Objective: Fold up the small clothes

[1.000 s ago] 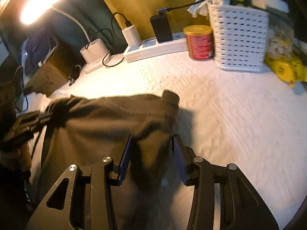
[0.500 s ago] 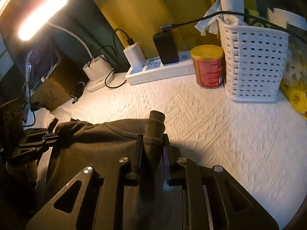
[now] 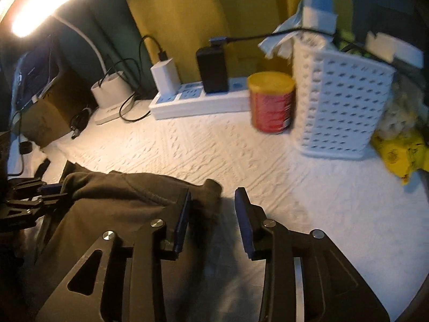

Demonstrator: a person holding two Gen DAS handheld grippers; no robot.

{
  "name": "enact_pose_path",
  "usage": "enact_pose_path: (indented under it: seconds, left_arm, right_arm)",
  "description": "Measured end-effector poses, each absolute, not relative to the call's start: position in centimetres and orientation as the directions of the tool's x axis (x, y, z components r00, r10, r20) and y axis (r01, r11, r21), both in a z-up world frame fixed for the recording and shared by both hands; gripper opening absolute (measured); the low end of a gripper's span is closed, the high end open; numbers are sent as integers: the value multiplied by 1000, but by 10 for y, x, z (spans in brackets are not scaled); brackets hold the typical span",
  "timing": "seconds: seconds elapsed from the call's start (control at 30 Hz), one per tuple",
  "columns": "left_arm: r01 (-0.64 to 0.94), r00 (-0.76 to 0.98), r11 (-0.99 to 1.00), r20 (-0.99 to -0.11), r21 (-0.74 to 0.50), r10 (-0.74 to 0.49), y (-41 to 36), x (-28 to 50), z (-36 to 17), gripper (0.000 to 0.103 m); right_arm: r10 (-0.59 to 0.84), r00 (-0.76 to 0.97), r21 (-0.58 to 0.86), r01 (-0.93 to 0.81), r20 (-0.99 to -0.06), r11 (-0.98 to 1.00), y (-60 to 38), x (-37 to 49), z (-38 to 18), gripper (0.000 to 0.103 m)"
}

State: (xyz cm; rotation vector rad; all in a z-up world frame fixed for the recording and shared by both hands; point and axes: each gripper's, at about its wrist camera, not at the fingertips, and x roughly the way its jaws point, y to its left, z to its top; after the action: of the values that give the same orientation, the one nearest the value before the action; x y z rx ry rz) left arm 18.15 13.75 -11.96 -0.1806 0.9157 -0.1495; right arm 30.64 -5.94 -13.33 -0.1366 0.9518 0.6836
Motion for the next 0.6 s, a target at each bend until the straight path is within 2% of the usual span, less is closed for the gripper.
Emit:
enact_pose_path:
  seconds: [0.2, 0.6]
  left_arm:
    - [20, 608, 966, -764, -257, -216, 141, 162, -115, 29]
    - [68, 621, 957, -739, -283, -262, 117, 120, -101, 30]
  right_arm:
    - [469, 407, 162, -595, -784, 787, -69, 292, -119, 36]
    - [468, 402, 155, -605, -787, 781, -85, 238, -101, 36]
